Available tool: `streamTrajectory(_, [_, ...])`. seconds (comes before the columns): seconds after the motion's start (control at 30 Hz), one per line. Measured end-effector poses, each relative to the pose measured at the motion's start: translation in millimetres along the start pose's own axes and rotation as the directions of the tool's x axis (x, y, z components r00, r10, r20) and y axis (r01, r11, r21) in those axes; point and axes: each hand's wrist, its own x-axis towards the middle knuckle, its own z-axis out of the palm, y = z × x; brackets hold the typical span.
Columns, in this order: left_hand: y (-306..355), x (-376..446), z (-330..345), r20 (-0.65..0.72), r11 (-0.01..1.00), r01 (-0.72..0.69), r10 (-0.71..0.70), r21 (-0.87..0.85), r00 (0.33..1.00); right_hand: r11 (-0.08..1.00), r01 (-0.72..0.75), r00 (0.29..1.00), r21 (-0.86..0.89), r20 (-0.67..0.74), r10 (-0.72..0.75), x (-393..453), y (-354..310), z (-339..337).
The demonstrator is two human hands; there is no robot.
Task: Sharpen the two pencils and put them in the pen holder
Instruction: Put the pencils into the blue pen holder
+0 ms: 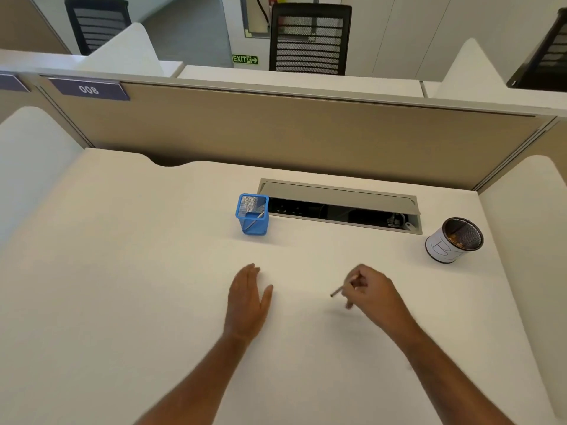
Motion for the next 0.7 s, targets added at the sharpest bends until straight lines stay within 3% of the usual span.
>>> streamTrajectory(0.13, [-1.3,-11.8,15.3,0.13,0.972,-0.099,0.072,0.212,0.989,0.992,0.127,0.992,-0.022,0.023,-0.127,46.4,-54.4,4.2])
streamTrajectory(0.4, [2.1,-12.0,11.1,0.194,0.96,-0.109,0.058,0.259,0.979,0.903,0.404,0.911,-0.145,-0.03,-0.412,138.8,-136.7,46.6])
streamTrajectory(0.53, [1.1,-12.5,11.1,0.199,0.961,-0.098,0.046,0.258,0.979,0.845,0.469,0.874,-0.259,0.0,-0.485,171.9,-147.5,77.2])
streamTrajectory(0.7, [1.4,-12.9,10.5,0.205,0.959,-0.096,0.041,0.266,0.978,0.792,0.45,0.887,-0.412,0.103,-0.45,194.2,-147.7,107.3])
